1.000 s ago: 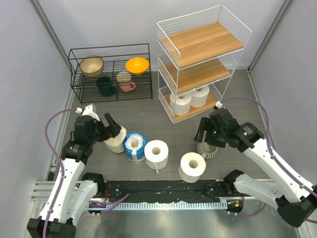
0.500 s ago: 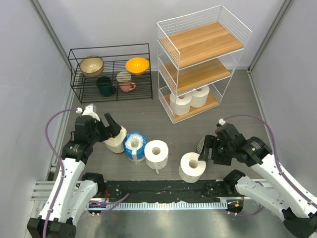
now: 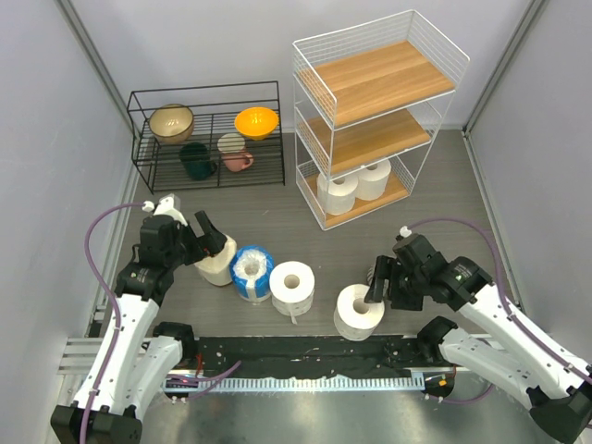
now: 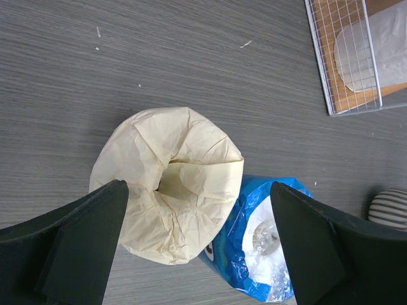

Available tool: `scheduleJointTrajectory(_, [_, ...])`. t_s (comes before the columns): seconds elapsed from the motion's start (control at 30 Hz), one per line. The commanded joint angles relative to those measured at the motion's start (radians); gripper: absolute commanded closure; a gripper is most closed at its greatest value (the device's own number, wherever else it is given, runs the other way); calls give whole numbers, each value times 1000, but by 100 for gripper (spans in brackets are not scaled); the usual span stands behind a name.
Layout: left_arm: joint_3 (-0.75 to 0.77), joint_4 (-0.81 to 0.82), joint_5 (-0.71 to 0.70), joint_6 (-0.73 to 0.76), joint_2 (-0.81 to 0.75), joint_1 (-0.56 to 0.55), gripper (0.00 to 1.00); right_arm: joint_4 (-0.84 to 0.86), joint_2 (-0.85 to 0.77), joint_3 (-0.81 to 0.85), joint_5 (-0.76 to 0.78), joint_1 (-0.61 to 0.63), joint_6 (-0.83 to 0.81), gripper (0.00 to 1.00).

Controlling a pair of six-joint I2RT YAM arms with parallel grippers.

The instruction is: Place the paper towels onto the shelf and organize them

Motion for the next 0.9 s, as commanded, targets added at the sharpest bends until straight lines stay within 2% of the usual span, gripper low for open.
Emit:
scheduleJointTrajectory(0.0, [1, 30, 12, 7, 1, -5, 1, 42, 8, -18, -33, 19, 1, 26])
scheduleJointTrajectory(0.3, [1, 30, 11, 7, 3, -5, 0, 91, 29, -54, -30, 53, 15, 28])
scheduleJointTrajectory(0.43, [1, 29, 14, 7, 3, -4, 0, 105, 40, -64, -10, 71, 23, 35])
scheduleJointTrajectory(0.53, [-1, 30, 14, 7, 1, -5, 0, 116, 43, -75, -4, 79, 24, 43])
scheduleJointTrajectory(0.57, [1, 29, 15, 7, 3, -5, 0, 118, 40, -77, -4, 80, 26, 50])
scheduleJointTrajectory(0.7, [1, 30, 15, 7, 1, -4, 0, 136, 5, -52, -7, 80, 20, 64])
scheduleJointTrajectory(0.8, [-1, 30, 15, 7, 3, -4, 0, 174, -41, -7, -5, 80, 20, 70])
scheduleJointTrajectory(0.87, [1, 30, 17, 7, 1, -5, 0, 182, -55, 27, 16, 80, 17, 70])
